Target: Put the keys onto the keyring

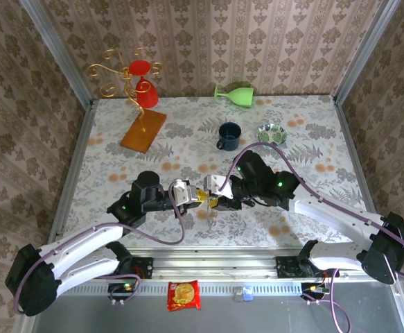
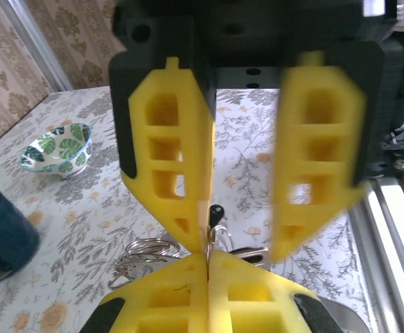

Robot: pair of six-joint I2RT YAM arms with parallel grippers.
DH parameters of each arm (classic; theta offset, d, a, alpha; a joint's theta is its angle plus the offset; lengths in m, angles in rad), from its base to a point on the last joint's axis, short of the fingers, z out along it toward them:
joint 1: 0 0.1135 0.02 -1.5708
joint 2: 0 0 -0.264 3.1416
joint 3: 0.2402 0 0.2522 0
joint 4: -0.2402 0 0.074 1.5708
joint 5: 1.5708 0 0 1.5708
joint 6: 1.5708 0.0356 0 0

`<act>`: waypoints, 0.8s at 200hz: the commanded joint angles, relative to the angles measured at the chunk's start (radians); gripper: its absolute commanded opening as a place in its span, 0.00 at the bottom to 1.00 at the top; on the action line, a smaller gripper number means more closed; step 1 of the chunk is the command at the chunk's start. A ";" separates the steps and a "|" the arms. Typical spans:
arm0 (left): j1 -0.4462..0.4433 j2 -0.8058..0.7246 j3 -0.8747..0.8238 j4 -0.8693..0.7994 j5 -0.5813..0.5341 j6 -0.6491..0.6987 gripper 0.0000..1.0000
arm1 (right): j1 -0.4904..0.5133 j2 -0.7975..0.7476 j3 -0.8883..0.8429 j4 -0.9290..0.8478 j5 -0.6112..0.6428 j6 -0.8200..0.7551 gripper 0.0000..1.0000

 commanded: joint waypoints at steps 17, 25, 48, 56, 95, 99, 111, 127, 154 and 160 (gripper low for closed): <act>-0.008 0.016 -0.094 0.330 0.029 -0.154 0.00 | -0.086 -0.112 -0.164 0.276 -0.107 0.206 0.45; -0.011 0.031 -0.109 0.388 0.030 -0.181 0.00 | -0.088 -0.125 -0.194 0.317 -0.109 0.233 0.44; -0.015 0.052 -0.127 0.449 0.030 -0.195 0.00 | -0.089 -0.143 -0.256 0.399 -0.110 0.291 0.42; -0.014 0.052 -0.130 0.454 0.030 -0.195 0.00 | -0.089 -0.145 -0.273 0.413 -0.110 0.299 0.39; -0.015 0.041 -0.124 0.416 0.070 -0.172 0.00 | -0.088 -0.142 -0.302 0.435 -0.089 0.338 0.30; -0.015 0.038 -0.124 0.415 0.068 -0.171 0.00 | -0.087 -0.144 -0.303 0.430 -0.082 0.337 0.30; -0.015 0.035 -0.125 0.411 0.067 -0.168 0.00 | -0.088 -0.154 -0.309 0.419 -0.056 0.335 0.30; -0.015 0.032 -0.126 0.407 0.065 -0.168 0.00 | -0.088 -0.170 -0.318 0.410 -0.042 0.331 0.28; -0.015 0.027 -0.127 0.409 0.064 -0.166 0.00 | -0.089 -0.167 -0.309 0.382 -0.051 0.326 0.23; -0.015 0.025 -0.127 0.408 0.064 -0.165 0.00 | -0.088 -0.163 -0.307 0.378 -0.056 0.327 0.21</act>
